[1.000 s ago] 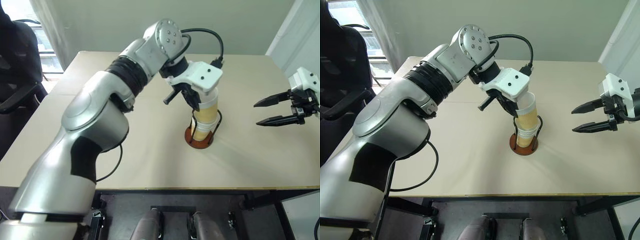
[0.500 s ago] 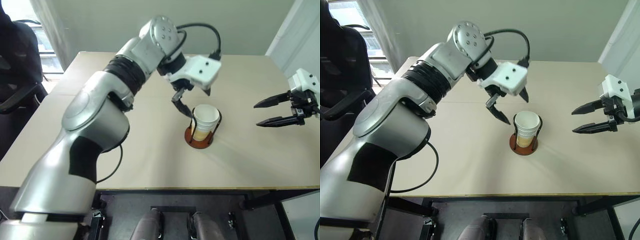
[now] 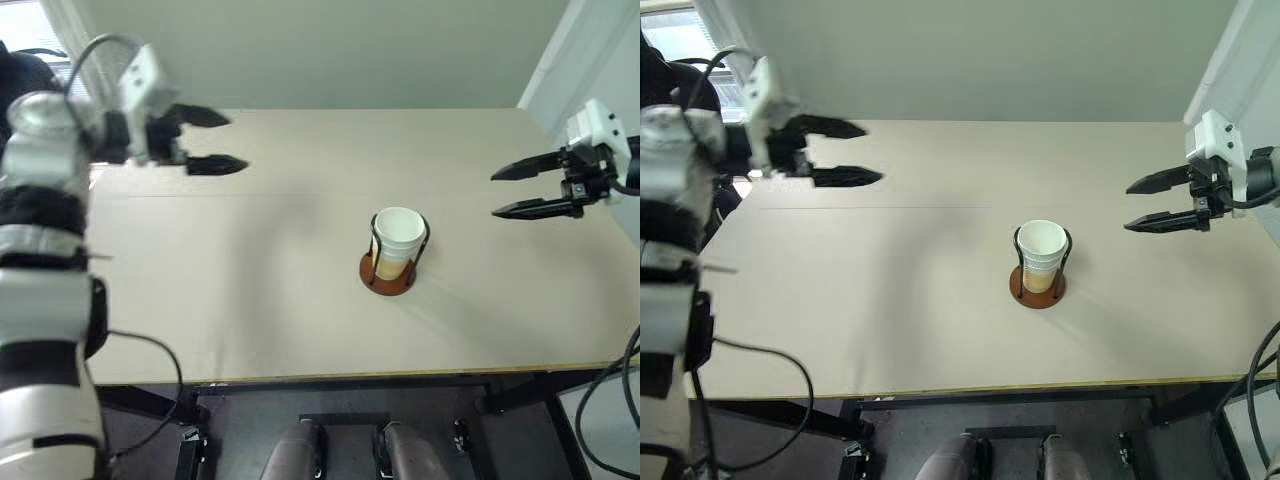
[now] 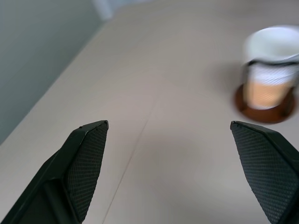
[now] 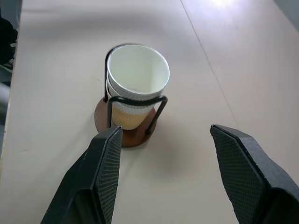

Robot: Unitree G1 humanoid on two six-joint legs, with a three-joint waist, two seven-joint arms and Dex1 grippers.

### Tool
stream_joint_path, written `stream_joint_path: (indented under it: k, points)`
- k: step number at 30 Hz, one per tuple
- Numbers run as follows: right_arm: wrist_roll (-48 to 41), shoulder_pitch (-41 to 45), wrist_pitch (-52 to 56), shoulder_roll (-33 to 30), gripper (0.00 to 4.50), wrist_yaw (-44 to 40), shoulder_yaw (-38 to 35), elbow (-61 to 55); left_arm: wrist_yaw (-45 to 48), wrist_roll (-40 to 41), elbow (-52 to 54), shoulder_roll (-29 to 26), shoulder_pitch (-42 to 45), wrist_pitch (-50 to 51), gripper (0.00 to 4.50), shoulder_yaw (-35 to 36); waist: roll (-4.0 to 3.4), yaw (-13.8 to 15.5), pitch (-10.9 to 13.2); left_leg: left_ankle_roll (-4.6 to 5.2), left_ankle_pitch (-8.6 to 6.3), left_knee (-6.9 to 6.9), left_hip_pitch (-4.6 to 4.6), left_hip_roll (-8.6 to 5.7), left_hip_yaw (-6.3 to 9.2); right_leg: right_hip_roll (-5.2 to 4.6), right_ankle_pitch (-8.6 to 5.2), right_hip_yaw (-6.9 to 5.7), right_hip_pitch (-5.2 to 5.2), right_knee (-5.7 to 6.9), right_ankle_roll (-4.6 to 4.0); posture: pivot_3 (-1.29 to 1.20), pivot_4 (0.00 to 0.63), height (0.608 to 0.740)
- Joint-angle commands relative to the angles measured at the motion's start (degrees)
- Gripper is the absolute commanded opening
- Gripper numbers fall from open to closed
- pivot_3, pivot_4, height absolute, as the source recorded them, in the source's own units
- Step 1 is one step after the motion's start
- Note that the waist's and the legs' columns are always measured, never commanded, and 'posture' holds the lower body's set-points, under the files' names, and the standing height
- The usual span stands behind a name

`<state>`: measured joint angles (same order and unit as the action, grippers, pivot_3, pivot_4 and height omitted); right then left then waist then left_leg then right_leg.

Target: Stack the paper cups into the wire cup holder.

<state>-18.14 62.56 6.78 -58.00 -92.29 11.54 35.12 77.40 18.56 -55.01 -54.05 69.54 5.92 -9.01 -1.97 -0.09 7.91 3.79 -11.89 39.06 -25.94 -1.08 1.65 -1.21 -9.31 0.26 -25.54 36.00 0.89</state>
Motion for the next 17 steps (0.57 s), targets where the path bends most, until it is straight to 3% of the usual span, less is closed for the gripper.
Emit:
stream_joint_path:
  k: [1,11,17]
  points:
    - [0.40,3.09,-2.19,1.28,3.04,-0.21,-0.81,1.54,0.03,2.56,6.47,-2.51,-2.55,6.87,4.48,6.18,0.06,0.14,0.03,0.03,0.07,0.00,-0.04,-0.03,-0.01,0.02,0.02,-0.04,0.00,0.01,-0.02,0.00,0.150,0.740]
    - [-1.09,3.98,-4.42,4.70,3.04,-0.21,2.12,3.00,-3.46,3.87,24.64,-5.04,-14.38,18.56,4.48,14.24,0.11,0.03,0.04,-0.24,0.56,-0.23,0.09,-0.25,0.22,-0.09,0.31,0.03,-0.02,-0.01,-0.53,0.00,0.150,0.740]
    - [-4.21,-0.62,-1.52,2.38,3.04,-0.21,0.91,-3.80,-4.00,4.89,27.86,-5.67,-16.54,22.98,4.48,16.96,0.19,-0.01,0.04,-0.57,1.15,-0.93,0.12,-0.22,0.27,-0.07,0.51,0.02,-0.25,0.00,-0.84,0.00,0.150,0.740]
